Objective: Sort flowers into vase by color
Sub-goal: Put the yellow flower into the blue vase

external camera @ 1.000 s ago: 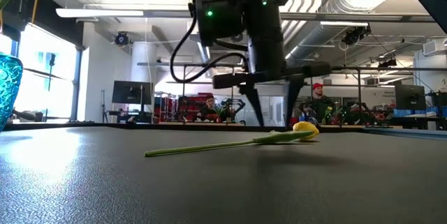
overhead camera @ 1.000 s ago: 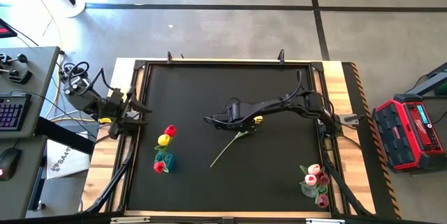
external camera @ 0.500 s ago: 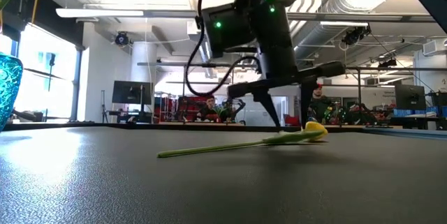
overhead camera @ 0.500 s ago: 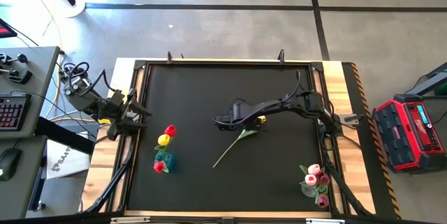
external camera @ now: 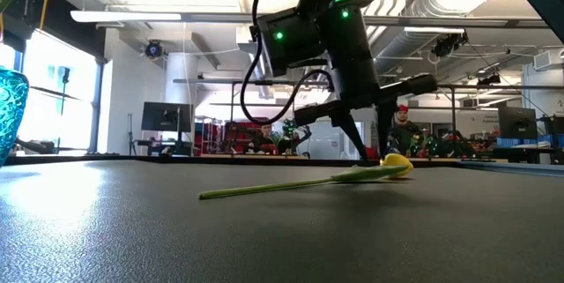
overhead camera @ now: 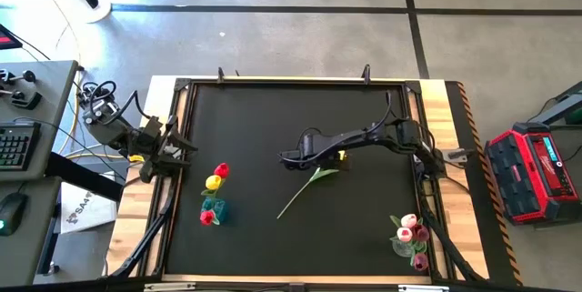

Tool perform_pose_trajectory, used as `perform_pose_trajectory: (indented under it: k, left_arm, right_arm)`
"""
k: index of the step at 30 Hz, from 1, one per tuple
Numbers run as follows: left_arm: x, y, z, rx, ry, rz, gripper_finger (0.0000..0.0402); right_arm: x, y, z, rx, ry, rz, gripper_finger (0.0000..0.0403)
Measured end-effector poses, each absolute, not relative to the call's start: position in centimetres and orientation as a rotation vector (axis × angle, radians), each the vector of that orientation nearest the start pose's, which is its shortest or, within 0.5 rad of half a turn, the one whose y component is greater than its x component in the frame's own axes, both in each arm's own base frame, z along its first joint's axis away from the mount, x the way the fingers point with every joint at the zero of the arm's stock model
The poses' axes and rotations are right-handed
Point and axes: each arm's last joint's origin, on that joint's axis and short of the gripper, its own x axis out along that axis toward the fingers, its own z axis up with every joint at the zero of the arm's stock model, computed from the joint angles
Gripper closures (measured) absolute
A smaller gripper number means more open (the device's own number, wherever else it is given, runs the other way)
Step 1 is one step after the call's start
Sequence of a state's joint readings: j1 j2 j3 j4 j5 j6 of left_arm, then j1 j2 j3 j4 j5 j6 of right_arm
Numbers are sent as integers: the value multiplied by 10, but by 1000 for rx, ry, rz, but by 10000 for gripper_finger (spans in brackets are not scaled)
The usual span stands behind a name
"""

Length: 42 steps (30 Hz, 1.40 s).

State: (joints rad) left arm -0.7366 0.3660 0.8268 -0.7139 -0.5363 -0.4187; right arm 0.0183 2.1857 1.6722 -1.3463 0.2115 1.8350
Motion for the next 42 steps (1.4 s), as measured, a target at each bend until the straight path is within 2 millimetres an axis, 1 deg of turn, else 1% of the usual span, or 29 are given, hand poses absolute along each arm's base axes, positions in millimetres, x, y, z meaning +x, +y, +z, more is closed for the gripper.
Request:
perform_pose_trajectory:
  k: [5, 8, 10, 12, 15, 17, 21, 24, 28, 33, 36, 39, 42]
  left_arm:
    - [51, -27, 337, -283, 243, -152, 186]
    - [51, -27, 337, -282, 244, -153, 186]
    - [51, -27, 337, -282, 244, -152, 186]
    - [51, -27, 337, -281, 245, -153, 186]
    - [51, -27, 337, -279, 248, -152, 186]
    - [51, -27, 337, -278, 249, -151, 186]
    - [51, -27, 336, -256, 250, -154, 186]
    - [51, -27, 336, -249, 249, -154, 186]
    - [51, -27, 336, -246, 248, -152, 186]
    - [51, -26, 337, -247, 245, -142, 186]
    - [51, -26, 337, -247, 244, -142, 186]
    - [52, -26, 337, -247, 241, -131, 186]
    - [52, -25, 337, -240, 223, -82, 186]
  right_arm:
    - [386, 7, 158, 1058, 1064, -1706, 317]
    - [380, 7, 147, 1078, 1041, -1757, 310]
    - [375, 9, 136, 1115, 1042, -1784, 308]
    - [373, 10, 129, 1144, 1011, -1777, 308]
    - [371, 12, 123, 1140, 999, -1759, 308]
    - [373, 14, 125, 1125, 981, -1750, 309]
    - [377, 18, 132, 1073, 939, -1755, 326]
    - [383, 19, 140, 1038, 887, -1733, 355]
    - [387, 20, 149, 977, 859, -1702, 395]
    - [393, 21, 160, 940, 796, -1667, 392]
    - [400, 20, 171, 887, 732, -1622, 397]
    - [411, 19, 189, 794, 656, -1547, 400]
    - [422, 17, 214, 676, 560, -1467, 399]
